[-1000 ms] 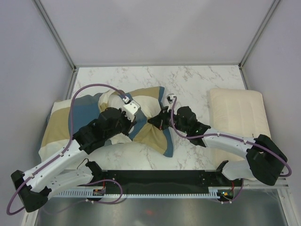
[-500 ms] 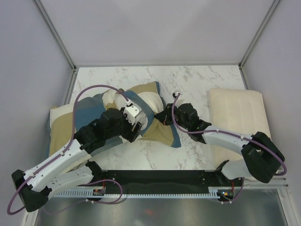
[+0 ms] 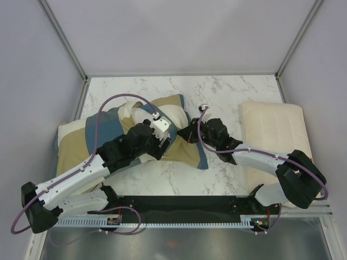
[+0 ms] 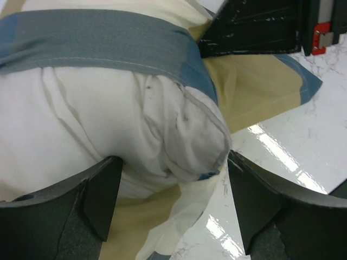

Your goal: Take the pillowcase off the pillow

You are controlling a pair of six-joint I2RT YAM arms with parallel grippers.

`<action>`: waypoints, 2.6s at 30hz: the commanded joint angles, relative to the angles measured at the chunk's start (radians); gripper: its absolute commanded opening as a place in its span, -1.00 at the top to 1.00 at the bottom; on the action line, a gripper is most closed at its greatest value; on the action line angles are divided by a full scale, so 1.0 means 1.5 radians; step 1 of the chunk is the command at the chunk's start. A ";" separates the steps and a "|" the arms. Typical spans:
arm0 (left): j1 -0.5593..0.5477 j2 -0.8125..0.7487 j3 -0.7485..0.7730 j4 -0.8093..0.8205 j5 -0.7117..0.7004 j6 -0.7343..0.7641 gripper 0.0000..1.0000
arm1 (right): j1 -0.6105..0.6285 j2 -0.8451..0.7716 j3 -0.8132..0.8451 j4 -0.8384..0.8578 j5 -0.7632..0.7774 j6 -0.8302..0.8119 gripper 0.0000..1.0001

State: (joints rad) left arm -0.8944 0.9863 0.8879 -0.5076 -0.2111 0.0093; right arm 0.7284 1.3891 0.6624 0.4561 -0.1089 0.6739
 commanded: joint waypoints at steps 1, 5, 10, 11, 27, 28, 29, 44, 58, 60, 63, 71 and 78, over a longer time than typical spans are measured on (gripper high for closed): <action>-0.002 0.016 0.035 0.071 -0.078 0.031 -0.71 | -0.001 0.007 -0.005 0.028 -0.021 0.004 1.00; -0.002 0.036 0.047 0.089 -0.079 0.044 -0.70 | 0.000 0.016 -0.007 0.044 -0.035 0.010 1.00; -0.002 0.075 0.052 0.090 -0.075 0.058 -0.63 | 0.002 0.018 -0.005 0.042 -0.043 0.005 1.00; -0.002 0.079 0.052 0.090 -0.074 0.059 -0.34 | 0.002 0.018 -0.006 0.040 -0.042 0.003 1.00; -0.001 -0.094 0.043 0.092 -0.074 0.042 0.95 | -0.028 0.046 -0.035 -0.046 0.067 0.001 1.00; -0.001 -0.102 0.047 0.080 -0.069 0.033 0.95 | -0.034 0.059 -0.032 -0.055 0.069 -0.001 1.00; -0.002 -0.111 0.050 0.074 -0.063 0.029 0.95 | -0.039 0.066 -0.029 -0.058 0.069 -0.002 1.00; -0.002 -0.226 0.156 -0.054 0.014 -0.030 0.95 | -0.114 0.218 0.084 -0.122 0.142 -0.020 1.00; -0.001 -0.253 0.243 -0.122 0.104 -0.069 0.95 | -0.168 0.284 0.168 -0.160 0.121 -0.048 1.00; -0.001 -0.244 0.234 -0.122 0.095 -0.068 0.95 | -0.161 0.265 0.158 -0.150 0.094 -0.049 1.00; -0.001 -0.202 0.211 -0.115 0.077 -0.068 0.95 | -0.135 0.225 0.128 -0.135 0.085 -0.063 1.00; -0.004 -0.068 0.207 -0.039 0.059 -0.038 -0.31 | 0.012 0.073 0.042 -0.084 0.085 -0.066 1.00; -0.014 -0.001 0.181 -0.008 0.033 -0.015 -0.99 | 0.097 -0.037 0.051 -0.110 0.109 -0.054 1.00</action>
State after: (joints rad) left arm -0.9058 0.9760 1.1820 -0.5934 -0.1287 -0.0460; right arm 0.8524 1.3876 0.7177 0.2913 0.0406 0.5873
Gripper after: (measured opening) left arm 0.952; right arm 0.006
